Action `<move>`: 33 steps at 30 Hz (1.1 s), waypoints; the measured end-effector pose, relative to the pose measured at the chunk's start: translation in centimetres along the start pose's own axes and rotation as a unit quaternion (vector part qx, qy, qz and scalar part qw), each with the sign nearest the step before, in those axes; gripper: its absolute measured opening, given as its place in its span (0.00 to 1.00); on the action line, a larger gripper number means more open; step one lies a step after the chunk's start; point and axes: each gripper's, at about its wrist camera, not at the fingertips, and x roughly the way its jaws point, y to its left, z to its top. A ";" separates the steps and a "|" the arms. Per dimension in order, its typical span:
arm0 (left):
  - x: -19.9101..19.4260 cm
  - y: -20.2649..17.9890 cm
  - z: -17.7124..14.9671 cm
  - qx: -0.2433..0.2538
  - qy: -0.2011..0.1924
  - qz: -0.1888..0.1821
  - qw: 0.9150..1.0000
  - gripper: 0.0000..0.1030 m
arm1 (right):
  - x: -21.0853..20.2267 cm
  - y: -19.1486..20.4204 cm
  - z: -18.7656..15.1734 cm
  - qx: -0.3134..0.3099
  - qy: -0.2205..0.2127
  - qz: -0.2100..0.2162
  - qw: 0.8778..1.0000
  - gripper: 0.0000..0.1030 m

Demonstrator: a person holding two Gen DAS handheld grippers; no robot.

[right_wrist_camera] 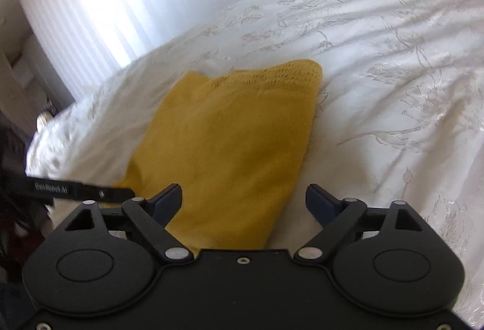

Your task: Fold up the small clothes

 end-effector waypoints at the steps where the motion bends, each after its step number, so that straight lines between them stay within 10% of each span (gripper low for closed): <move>1: 0.3 0.2 0.1 -0.009 0.003 -0.012 1.000 0.62 | -0.1 -0.9 0.5 0.035 -0.009 0.014 0.999 0.95; 10: 3.5 -0.1 1.8 -0.008 0.010 -0.070 0.997 0.68 | 4.5 -6.9 5.0 0.155 0.007 0.057 0.986 0.95; 30: 4.5 0.7 1.4 -0.015 0.022 -0.155 0.988 0.71 | 11.8 -6.8 7.9 0.155 0.030 0.153 0.975 0.97; 33: 4.9 0.6 1.1 -0.010 0.036 -0.138 0.990 0.17 | 10.9 -7.0 7.4 0.154 0.025 0.147 0.977 0.84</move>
